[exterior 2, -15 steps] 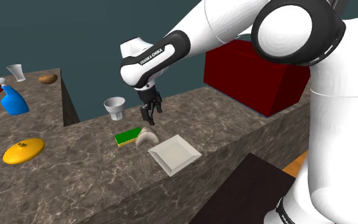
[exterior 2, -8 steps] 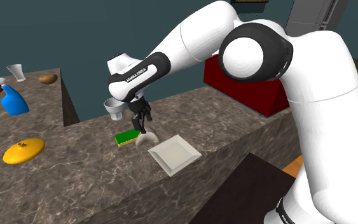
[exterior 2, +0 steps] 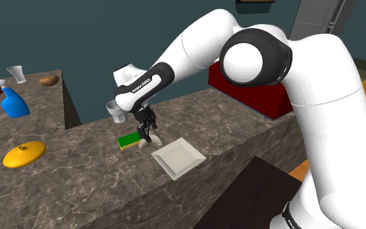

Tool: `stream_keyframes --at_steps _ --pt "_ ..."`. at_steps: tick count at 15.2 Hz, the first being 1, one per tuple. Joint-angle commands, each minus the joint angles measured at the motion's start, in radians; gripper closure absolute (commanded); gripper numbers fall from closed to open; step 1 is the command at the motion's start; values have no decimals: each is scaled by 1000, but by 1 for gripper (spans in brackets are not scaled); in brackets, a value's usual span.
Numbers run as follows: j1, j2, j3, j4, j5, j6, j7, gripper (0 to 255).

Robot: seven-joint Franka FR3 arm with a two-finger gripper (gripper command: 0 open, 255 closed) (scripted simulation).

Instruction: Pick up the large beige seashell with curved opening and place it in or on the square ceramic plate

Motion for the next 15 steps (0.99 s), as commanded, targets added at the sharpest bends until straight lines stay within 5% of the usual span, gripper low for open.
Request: stream_keyframes --at_steps 1,5,6,15 --pt "0 1 0 -1 0 2 0 0" --pt "0 0 0 -1 0 2 0 0" --pt "0 0 0 -1 0 2 0 255" --pt "0 0 0 -1 0 2 0 255"
